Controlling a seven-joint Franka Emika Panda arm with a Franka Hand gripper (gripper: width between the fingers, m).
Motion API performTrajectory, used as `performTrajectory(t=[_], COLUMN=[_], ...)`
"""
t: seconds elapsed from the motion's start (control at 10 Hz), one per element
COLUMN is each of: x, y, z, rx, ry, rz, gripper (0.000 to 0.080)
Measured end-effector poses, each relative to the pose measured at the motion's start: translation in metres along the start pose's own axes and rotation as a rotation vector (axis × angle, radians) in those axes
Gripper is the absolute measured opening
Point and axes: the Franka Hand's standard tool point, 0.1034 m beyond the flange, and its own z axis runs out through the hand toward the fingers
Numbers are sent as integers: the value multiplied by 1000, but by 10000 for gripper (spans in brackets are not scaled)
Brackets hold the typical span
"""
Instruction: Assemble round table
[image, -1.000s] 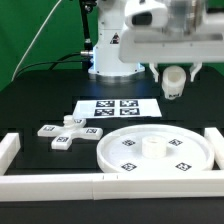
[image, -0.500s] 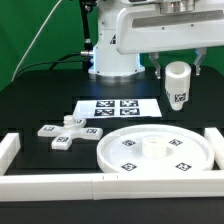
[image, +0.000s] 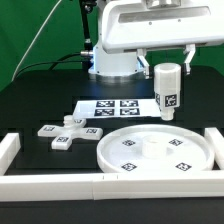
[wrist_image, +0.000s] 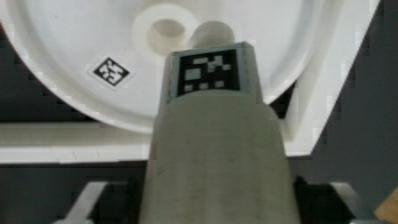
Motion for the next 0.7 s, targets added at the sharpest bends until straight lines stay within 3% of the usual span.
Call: performTrajectory(t=[0.2, 0.4, 0.7], x=[-4, -2, -2], y=[3, 10, 10], z=[5, 9, 12], rx=[-11, -25, -28], ry=[80, 71, 69], rz=[-28, -105, -123], gripper=[407, 407, 407])
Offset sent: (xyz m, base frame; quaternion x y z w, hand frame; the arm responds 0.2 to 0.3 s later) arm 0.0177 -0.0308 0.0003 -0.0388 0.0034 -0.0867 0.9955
